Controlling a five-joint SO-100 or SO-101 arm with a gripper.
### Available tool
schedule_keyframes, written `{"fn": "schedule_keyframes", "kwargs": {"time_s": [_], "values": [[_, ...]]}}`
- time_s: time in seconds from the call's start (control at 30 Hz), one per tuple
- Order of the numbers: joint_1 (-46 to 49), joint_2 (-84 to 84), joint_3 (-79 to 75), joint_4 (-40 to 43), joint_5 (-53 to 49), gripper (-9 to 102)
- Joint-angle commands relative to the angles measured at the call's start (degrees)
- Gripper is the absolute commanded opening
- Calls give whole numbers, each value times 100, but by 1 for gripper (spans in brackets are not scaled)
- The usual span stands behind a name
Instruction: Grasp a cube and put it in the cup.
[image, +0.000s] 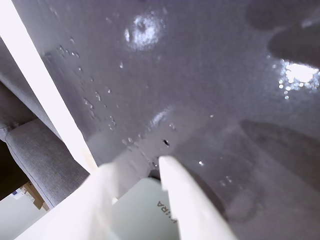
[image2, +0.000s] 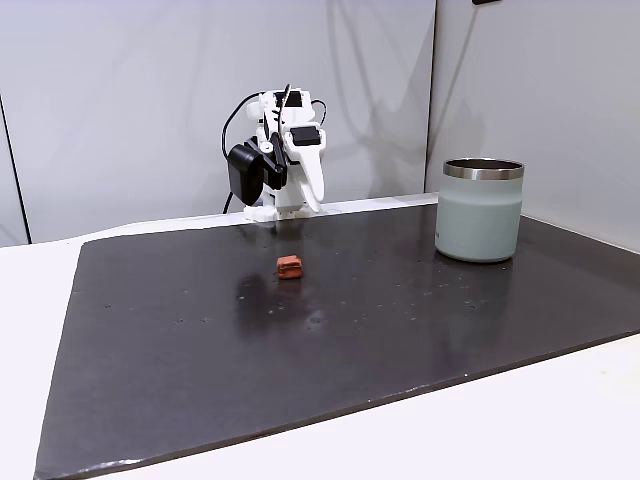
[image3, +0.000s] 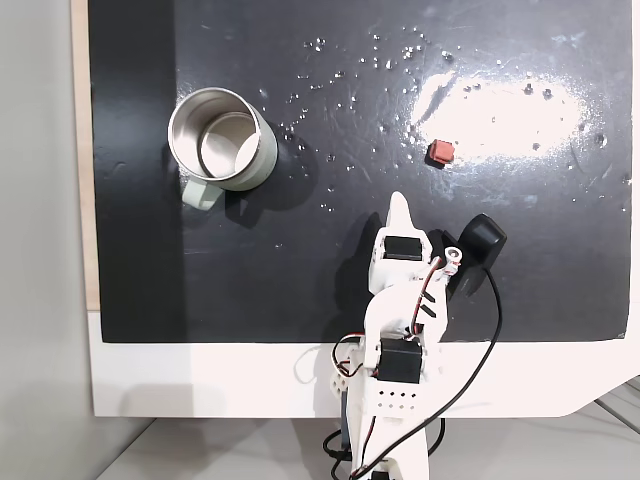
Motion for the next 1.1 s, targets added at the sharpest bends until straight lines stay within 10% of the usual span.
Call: {"fn": "schedule_keyframes", "kwargs": {"time_s": [0.0, 0.53, 1.07], "values": [[-255, 44, -44, -185, -316, 0], [-105, 44, -176, 26, -281, 0], [510, -2769, -3955, 1090, -510, 0]]}}
